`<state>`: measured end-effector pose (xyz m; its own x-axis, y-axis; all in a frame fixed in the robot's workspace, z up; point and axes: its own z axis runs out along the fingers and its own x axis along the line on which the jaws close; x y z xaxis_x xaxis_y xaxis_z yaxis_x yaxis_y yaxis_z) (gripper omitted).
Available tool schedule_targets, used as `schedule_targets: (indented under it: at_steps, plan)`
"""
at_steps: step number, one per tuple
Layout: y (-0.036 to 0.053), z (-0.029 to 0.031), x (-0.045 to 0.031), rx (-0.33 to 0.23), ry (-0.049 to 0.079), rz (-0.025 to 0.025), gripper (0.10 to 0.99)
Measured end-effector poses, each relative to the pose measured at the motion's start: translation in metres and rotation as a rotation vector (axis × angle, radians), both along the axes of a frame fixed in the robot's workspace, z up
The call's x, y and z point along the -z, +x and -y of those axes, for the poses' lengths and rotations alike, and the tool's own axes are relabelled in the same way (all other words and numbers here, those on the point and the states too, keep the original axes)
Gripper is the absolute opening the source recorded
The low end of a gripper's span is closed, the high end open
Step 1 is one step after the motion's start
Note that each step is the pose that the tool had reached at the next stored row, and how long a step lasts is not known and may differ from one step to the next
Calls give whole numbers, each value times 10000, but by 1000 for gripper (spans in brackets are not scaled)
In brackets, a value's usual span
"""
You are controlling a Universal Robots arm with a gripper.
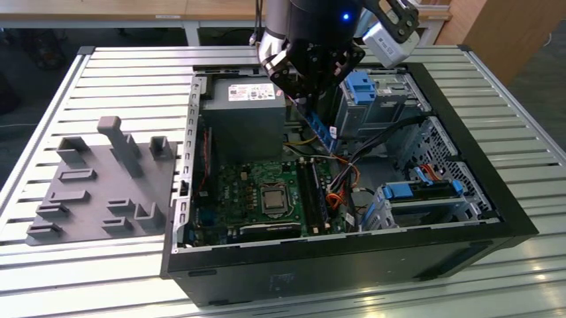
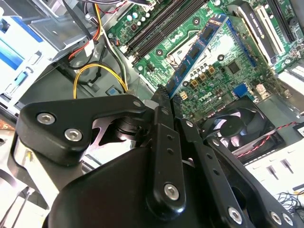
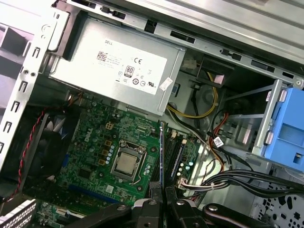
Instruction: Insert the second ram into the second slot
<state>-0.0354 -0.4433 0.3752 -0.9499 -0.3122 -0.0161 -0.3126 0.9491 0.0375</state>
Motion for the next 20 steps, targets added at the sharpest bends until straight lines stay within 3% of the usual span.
schedule_targets:
  at_steps: [20]
  plan:
    - [0, 0, 8, 212, 0, 0, 137]
